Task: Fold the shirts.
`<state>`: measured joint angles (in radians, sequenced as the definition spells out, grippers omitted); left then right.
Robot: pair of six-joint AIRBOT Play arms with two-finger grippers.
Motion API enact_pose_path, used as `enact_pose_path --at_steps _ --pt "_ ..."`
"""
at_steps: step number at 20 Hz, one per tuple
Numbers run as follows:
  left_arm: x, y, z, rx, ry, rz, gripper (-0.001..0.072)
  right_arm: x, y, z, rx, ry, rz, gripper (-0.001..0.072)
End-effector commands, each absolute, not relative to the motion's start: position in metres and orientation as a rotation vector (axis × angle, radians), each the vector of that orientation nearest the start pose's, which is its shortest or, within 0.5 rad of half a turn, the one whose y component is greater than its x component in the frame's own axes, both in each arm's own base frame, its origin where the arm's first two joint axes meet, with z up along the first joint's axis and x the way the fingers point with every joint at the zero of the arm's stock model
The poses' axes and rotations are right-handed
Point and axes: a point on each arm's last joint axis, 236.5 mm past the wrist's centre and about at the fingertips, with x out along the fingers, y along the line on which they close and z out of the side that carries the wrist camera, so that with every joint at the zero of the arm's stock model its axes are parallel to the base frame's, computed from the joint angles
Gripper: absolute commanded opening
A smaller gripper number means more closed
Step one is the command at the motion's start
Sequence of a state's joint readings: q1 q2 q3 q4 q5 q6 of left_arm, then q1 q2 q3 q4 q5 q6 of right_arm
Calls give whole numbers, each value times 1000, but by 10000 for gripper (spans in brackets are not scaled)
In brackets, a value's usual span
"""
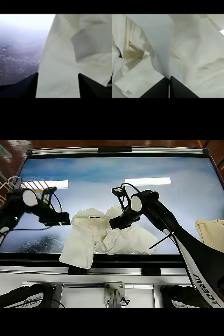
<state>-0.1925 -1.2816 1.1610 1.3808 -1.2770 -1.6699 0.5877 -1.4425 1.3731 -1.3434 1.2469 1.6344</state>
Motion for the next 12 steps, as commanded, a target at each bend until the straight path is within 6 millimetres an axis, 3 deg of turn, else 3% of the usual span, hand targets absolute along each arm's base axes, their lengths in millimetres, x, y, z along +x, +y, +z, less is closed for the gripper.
enact_pose_path --at_steps 1,4,9,10,11,12 --pt "321 -160 -26 -341 1369 -244 612 323 276 19 -134 1345 591 75" --pt "335 -185 -37 -409 1286 -236 612 322 276 19 -135 1346 591 75" --pt "354 -176 -63 -435 1274 -177 600 322 275 18 -136 1350 590 75" --pt "356 -173 -65 -440 1277 -167 525 320 274 18 -138 1355 590 75" --pt "358 -169 -64 -438 1268 -166 310 319 273 18 -142 1363 590 74" --pt "360 -167 -60 -417 1255 -183 213 318 273 17 -144 1367 589 75"
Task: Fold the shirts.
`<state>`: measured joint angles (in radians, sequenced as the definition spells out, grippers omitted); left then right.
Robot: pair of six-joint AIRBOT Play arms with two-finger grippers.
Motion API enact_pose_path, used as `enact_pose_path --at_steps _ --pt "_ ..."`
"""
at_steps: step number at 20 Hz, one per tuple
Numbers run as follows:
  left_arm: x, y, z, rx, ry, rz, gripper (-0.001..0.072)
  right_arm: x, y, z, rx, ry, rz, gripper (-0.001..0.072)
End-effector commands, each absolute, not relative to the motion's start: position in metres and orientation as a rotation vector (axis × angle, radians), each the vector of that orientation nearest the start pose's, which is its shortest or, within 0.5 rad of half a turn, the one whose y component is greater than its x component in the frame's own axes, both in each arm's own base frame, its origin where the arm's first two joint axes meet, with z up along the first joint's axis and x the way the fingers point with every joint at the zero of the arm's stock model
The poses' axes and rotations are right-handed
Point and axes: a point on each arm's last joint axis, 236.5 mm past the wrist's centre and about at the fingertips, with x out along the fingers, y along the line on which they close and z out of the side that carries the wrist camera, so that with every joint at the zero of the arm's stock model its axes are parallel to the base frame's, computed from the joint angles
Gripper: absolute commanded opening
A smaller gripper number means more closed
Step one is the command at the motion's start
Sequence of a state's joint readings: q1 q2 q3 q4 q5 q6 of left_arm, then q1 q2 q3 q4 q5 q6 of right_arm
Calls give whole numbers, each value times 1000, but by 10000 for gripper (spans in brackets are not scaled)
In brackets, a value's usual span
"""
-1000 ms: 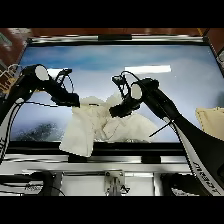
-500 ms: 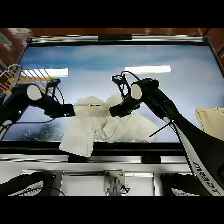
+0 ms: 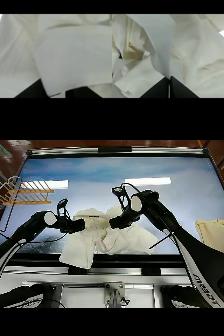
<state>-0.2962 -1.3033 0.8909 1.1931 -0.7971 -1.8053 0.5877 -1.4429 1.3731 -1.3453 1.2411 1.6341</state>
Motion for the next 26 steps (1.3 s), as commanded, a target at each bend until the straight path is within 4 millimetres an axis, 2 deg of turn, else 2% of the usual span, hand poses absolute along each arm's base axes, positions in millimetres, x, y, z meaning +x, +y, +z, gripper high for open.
enact_pose_path --at_steps 1,2,4,5,7,9,12,13,14,16,17,20,23,24,25,26 --pt "361 -166 -55 -380 1244 -213 124 317 272 17 -145 1370 589 75" --pt "361 -167 -49 -344 1233 -245 74 317 272 17 -145 1371 589 75" --pt "357 -169 -34 -279 1214 -307 50 317 272 17 -145 1371 588 75" --pt "356 -168 -26 -260 1202 -324 50 317 272 17 -146 1371 589 108" --pt "354 -167 -10 -228 1164 -351 50 314 272 17 -155 1381 598 524" --pt "354 -166 5 -224 1126 -358 50 308 267 15 -175 1409 599 535" --pt "352 -166 16 -219 1105 -368 50 313 269 15 -191 1384 616 540" --pt "349 -166 17 -201 1106 -382 50 316 263 11 -232 1379 610 604" --pt "345 -166 17 -183 1117 -395 50 320 253 7 -283 1380 583 618" --pt "337 -165 15 -166 1146 -408 50 325 236 1 -339 1394 535 618" --pt "335 -165 14 -159 1154 -414 50 328 234 -1 -313 1400 531 618" --pt "334 -165 15 -142 1151 -426 50 328 248 -18 -138 1452 581 618" --pt "337 -165 19 -138 1138 -426 50 303 280 -43 -78 1551 755 612" --pt "341 -164 24 -131 1124 -426 50 297 290 -45 -68 1559 825 520" --pt "346 -164 31 -119 1103 -425 50 297 291 -45 -55 1561 826 278" --pt "352 -162 40 -104 1079 -422 50 302 286 -42 -52 1555 798 101"
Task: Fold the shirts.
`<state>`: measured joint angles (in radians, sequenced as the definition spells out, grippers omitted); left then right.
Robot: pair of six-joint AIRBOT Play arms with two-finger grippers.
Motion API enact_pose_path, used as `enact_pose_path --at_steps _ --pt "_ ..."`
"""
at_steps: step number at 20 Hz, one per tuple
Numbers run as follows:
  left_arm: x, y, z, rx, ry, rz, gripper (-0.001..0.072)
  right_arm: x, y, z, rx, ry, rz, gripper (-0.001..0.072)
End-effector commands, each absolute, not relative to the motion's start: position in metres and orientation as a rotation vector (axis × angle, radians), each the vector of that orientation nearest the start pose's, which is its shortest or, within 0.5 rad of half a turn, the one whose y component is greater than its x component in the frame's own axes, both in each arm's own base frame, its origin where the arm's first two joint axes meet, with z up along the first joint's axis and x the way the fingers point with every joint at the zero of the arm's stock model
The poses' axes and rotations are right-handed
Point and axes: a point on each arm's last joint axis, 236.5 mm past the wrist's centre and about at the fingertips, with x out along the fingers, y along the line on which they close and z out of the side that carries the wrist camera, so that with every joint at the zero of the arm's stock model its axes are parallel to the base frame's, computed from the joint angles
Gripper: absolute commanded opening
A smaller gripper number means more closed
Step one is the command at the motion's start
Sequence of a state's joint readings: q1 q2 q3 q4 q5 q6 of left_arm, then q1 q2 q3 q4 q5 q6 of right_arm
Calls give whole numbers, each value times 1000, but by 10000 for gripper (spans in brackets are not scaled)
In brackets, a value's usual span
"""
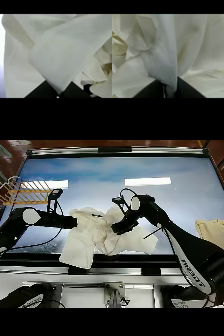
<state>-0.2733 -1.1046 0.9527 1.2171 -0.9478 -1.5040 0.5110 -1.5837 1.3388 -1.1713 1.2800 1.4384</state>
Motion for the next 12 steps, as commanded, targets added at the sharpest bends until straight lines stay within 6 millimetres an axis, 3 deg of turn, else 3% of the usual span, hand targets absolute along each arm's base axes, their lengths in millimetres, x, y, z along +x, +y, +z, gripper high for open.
enact_pose_path --at_steps 1,3,5,8,10,12 --pt "359 -160 52 -88 1048 -417 50 308 281 -34 -51 1538 783 83" --pt "376 -158 83 -85 973 -419 50 332 270 1 -50 1433 762 83" --pt "390 -155 130 -84 889 -425 50 366 255 58 -44 1256 729 82" --pt "398 -156 224 -43 721 -470 50 410 225 176 -56 895 645 75" --pt "394 -157 291 -33 591 -488 50 416 207 257 -87 669 590 75" --pt "378 -162 352 -44 471 -530 50 401 195 311 -92 561 562 75"
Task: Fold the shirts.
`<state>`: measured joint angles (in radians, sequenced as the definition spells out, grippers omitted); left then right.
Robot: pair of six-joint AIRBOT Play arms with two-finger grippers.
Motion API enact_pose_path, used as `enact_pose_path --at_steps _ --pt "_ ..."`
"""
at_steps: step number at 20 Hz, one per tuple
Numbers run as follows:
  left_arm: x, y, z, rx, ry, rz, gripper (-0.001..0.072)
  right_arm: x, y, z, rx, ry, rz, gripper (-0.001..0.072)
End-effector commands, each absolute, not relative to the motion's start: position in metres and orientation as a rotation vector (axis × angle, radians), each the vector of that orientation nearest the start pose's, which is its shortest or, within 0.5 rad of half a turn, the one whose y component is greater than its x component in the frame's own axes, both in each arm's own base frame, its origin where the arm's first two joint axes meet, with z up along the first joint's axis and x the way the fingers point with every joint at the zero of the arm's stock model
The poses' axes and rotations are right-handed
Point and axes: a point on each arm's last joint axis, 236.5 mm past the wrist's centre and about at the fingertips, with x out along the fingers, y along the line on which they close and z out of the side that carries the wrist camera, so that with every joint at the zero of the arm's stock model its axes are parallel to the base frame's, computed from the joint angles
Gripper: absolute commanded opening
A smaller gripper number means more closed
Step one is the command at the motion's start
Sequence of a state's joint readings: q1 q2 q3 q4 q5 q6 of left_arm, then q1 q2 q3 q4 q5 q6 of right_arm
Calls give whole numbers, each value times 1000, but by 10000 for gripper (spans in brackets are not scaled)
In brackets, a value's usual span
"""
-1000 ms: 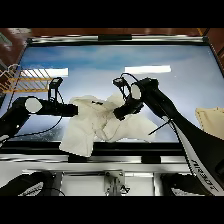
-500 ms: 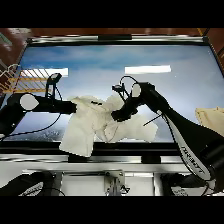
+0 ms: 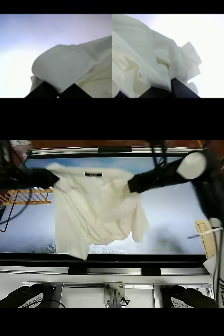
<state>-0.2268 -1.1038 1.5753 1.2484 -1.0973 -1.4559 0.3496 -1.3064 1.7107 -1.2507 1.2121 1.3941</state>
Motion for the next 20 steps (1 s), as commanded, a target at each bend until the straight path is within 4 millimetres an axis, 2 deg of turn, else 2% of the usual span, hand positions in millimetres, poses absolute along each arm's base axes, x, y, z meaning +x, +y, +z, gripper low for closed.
enact_pose_path --at_steps 1,2,3,4,6,8,10,12,14,16,18,20 --pt "363 -171 377 -63 433 -582 50 389 191 323 -75 564 557 75" --pt "350 -179 393 -76 410 -629 50 379 186 324 -68 596 547 74" --pt "340 -185 401 -74 403 -658 50 368 182 317 -48 652 538 74" --pt "336 -188 400 -64 414 -670 50 357 179 304 -22 737 522 75" --pt "334 -190 372 -37 520 -683 50 338 173 275 -3 906 500 75" --pt "341 -188 327 -12 669 -669 50 330 171 248 -1 1045 477 74" --pt "349 -188 272 -9 824 -660 50 331 171 215 -28 1179 449 74" --pt "357 -166 203 56 986 -568 49 338 170 174 -156 1297 357 74" --pt "350 -135 131 107 1164 -451 49 342 190 138 -279 1367 336 74" --pt "336 -127 73 76 1284 -427 50 349 221 102 -357 1398 365 75" --pt "328 -132 43 18 1323 -436 50 347 244 67 -403 1455 398 75" --pt "332 -134 38 0 1303 -434 50 343 253 51 -433 1487 406 75"
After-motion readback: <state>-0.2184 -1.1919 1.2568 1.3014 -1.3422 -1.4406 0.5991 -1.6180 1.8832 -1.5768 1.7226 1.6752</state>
